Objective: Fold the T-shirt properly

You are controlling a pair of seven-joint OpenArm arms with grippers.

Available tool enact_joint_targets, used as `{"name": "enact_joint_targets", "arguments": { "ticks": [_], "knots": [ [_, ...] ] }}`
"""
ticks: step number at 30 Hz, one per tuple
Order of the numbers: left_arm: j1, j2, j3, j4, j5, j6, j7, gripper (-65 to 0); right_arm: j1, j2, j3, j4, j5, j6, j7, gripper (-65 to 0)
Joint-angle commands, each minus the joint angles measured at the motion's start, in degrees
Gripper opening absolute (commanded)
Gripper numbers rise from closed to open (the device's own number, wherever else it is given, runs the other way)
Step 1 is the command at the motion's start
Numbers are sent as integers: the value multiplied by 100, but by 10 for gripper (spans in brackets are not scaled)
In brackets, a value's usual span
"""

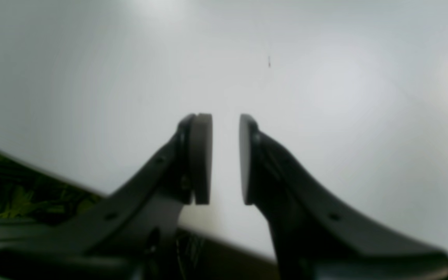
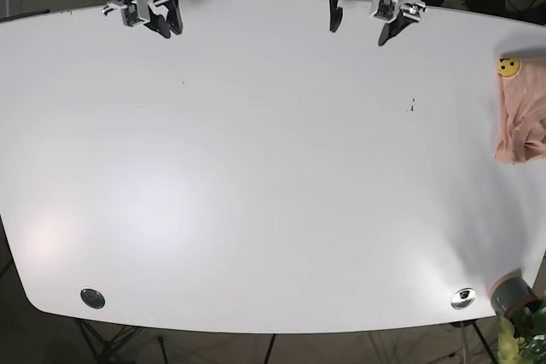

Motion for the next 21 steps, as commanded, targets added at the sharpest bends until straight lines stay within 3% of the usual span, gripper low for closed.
{"name": "enact_joint_targets", "arguments": {
  "ticks": [1, 6, 9, 14, 17, 21],
  "knots": [
    [346, -4, 3, 144, -204, 8, -145, -146, -271, 114, 259, 113, 323, -17, 167, -541],
    [909, -30, -6, 152, -890, 8, -145, -146, -684, 211, 390, 104, 551, -17, 167, -541],
    [1234, -21, 3, 126, -925, 8, -145, -149, -974, 246, 390, 104, 534, -17, 175, -541],
    [1682, -21, -6, 3, -907, 8, -145, -225, -1555, 281, 408, 52, 578, -8, 175, -541],
    [1841, -30, -23, -129, -916, 8, -145, -233, -1836, 307, 382, -107, 578, -8, 184, -541],
    [1946, -21, -375, -190, -925, 8, -145, -233, -2038, 307, 162, -458, 578, 185, 184, -541]
  ]
}}
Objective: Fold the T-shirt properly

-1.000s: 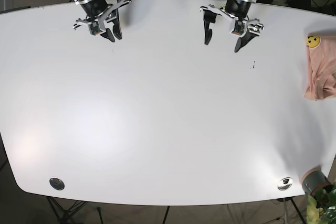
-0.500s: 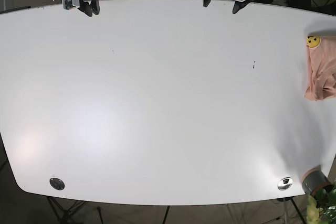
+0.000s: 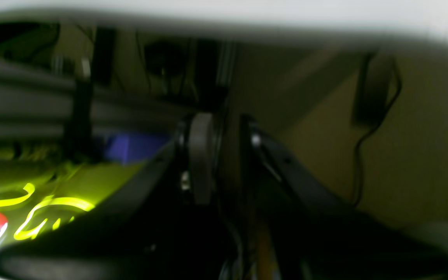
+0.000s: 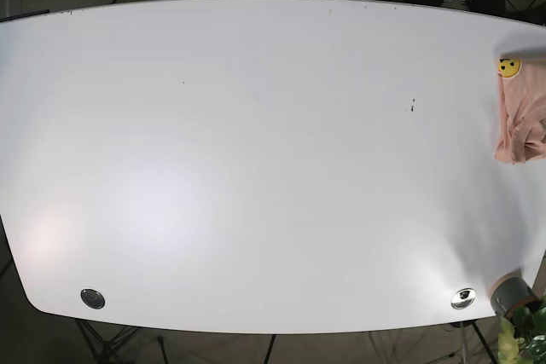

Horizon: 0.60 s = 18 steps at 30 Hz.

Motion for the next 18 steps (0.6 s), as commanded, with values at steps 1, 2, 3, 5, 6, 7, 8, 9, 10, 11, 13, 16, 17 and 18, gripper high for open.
{"name": "enact_joint_targets", "arguments": {
  "ticks": [1, 2, 3, 5, 6, 7, 8, 9, 10, 11, 13, 16, 17, 18],
  "knots": [
    [95, -19, -179, -51, -64, 47, -167, -233, -137, 25, -103, -166, 22, 231, 86, -541],
    [86, -19, -214, -148, -72, 47, -167, -233, -137, 25, -129, -254, 13, 267, 86, -541],
    [77, -19, -240, -297, -72, 47, -167, -233, -128, 25, -182, -403, 5, 275, 86, -541],
    [68, -28, -284, -587, -72, 47, -167, -235, -93, 25, -270, -702, 5, 240, 86, -541],
    [7, -28, -319, -781, -55, 47, -167, -235, -75, 25, -296, -887, 5, 240, 86, -541],
    [-72, -28, -328, -895, -55, 47, -167, -235, -22, 25, -305, -992, 5, 240, 95, -541],
    [-107, -28, -337, -948, -55, 47, -167, -235, 4, 25, -305, -1063, 5, 249, 95, -541],
    [-143, -37, -337, -1009, -55, 47, -167, -235, 30, 25, -305, -1115, 5, 249, 95, -541],
    [-160, -46, -337, -1036, -55, 47, -167, -235, 30, 25, -305, -1142, 5, 249, 95, -541],
    [-160, -54, -346, -1036, -55, 47, -167, -235, 30, 25, -305, -1142, 5, 249, 95, -541],
    [-160, -98, -372, -1009, -46, 47, -167, -235, 22, 25, -314, -1142, 5, 249, 121, -541],
    [-195, -98, -381, -1036, -28, 47, -167, -235, 65, 25, -314, -1168, 5, 240, 139, -541],
    [-213, -107, -381, -1053, -28, 47, -150, -235, 109, 25, -314, -1186, -4, 231, 139, -541],
    [-231, -116, -372, -1079, -28, 47, -97, -235, 197, 25, -314, -1194, -13, 231, 139, -541]
  ]
}}
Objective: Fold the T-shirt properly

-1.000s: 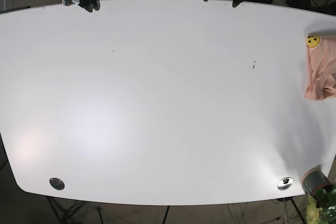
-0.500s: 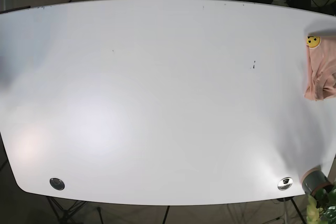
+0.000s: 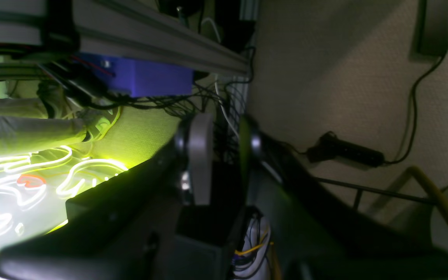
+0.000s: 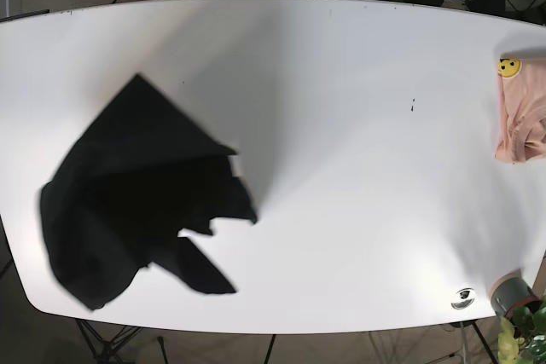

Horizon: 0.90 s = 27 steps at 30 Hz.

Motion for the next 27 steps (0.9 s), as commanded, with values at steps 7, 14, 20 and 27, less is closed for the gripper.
{"name": "enact_joint_targets", "arguments": {
  "ticks": [7, 14, 20, 27],
  "knots": [
    [225, -7, -42, 367, -72, -62, 197, -235, -173, -14, 73, 234, -174, 54, 80, -541],
    [524, 2, -25, 1220, -72, -62, 259, -235, -656, -23, 73, 981, -121, 54, 80, -541],
    [462, 2, -42, 1765, -72, -62, 259, -235, -674, -23, 337, 1403, -121, 54, 80, -541],
    [-136, 2, -192, 2134, -72, -62, 250, -233, -349, 3, 680, 1808, 160, 72, 80, -541]
  ]
}}
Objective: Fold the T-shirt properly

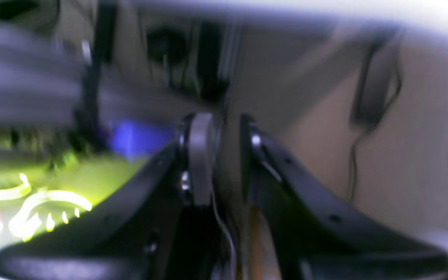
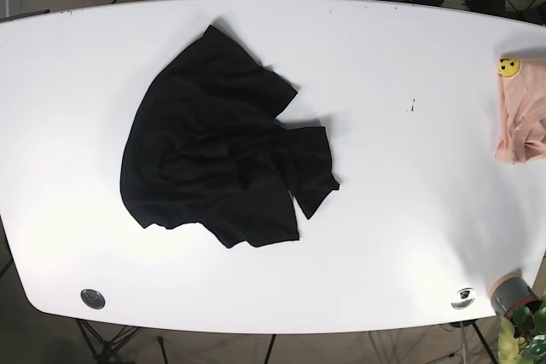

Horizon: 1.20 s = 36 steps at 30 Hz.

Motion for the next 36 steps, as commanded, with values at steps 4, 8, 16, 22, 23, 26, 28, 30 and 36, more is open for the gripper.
{"name": "enact_joint_targets", "arguments": {
  "ticks": [4, 8, 16, 22, 23, 26, 28, 30, 36],
  "knots": [
    [-337, -13, -37, 102, -46, -14, -93, -228, 250, 49, 178, 265, 259, 94, 134, -541],
    [-627, -13, -37, 102, -37, -14, -93, -196, 558, 49, 178, 309, 251, 85, 125, -541],
    [-1154, -31, -10, 75, -20, -14, -84, -136, 1358, 49, 178, 423, 286, 112, -596, -536],
    [-1752, -31, -10, 75, -20, -23, 522, -136, 2026, 49, 178, 423, 251, 112, -921, -533],
    [-1840, -31, -19, 75, -20, -23, 593, -136, 2131, 49, 178, 423, 251, 112, -1018, -533],
    [-2095, -31, -28, 75, -20, -23, 751, -136, 2509, 58, 178, 423, 251, 112, -1387, -531],
    [-2271, -31, -28, 75, -20, -23, 812, -138, 2791, 93, 178, 423, 251, 112, -1651, -499],
    [-2420, -22, -28, 75, -20, -23, 839, -138, 3002, 181, 178, 423, 259, 112, -1844, -449],
    [-2833, -22, -28, 75, -11, -5, 892, -138, 3635, 252, 169, 423, 251, 112, -2266, -354]
  ]
}}
